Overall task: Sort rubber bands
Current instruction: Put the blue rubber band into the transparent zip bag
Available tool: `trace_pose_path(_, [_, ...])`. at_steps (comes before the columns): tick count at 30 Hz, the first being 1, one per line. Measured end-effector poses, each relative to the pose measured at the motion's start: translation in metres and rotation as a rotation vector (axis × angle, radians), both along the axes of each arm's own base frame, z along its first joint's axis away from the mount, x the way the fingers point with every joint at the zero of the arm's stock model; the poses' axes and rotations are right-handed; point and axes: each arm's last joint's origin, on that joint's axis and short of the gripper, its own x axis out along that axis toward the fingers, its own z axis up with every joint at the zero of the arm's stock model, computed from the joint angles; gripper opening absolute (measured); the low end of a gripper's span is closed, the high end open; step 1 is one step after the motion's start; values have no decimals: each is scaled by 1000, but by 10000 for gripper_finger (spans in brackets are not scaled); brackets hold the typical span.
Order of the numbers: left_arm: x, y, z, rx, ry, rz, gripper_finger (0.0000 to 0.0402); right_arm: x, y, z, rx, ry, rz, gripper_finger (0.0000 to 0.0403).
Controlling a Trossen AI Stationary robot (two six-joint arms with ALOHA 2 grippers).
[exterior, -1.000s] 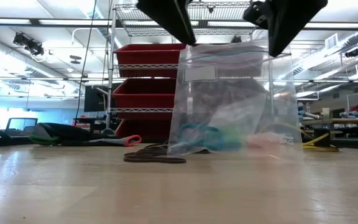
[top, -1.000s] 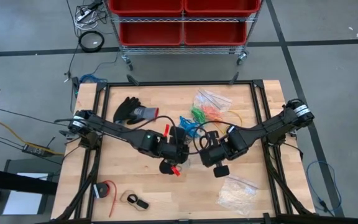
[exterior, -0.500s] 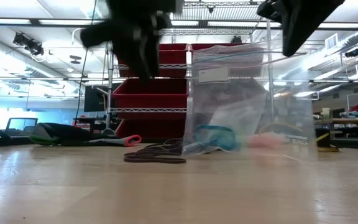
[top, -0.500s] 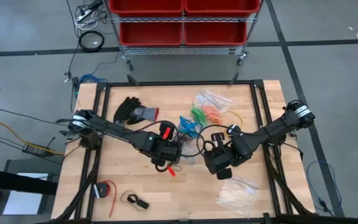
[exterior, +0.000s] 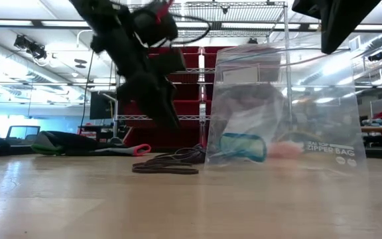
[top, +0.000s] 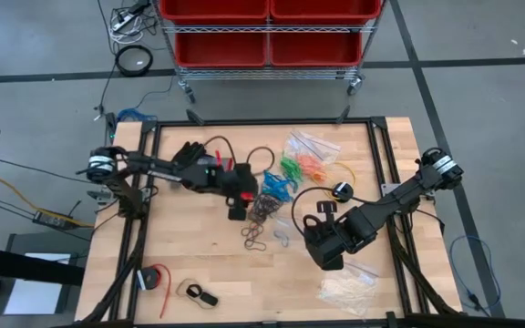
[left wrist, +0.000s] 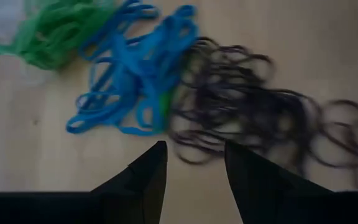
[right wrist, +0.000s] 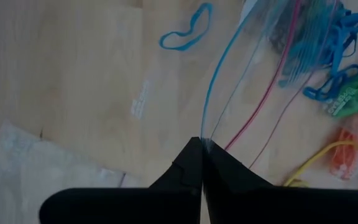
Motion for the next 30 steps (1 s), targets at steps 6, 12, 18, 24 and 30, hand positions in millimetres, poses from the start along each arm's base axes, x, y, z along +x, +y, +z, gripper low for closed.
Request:
trace_pose_path(6, [9, 28, -17, 0, -29, 40, 168, 2, 0, 0, 14, -29, -48, 0])
trace_pose_path(12, [17, 46, -28, -96, -112, 14, 168, 4, 2, 1, 36, -60, -67, 0])
trace_pose_path(18, [20, 54, -34, -136, -141, 11, 157, 4, 2, 1, 41, -63, -77, 0])
trace_pose_path(24, [20, 59, -47, -150, -103, 34, 106, 4, 2, 1, 39, -65, -77, 0])
trace_pose_path(30, [21, 59, -51, -183, -101, 43, 27, 4, 2, 1, 38, -65, -72, 0])
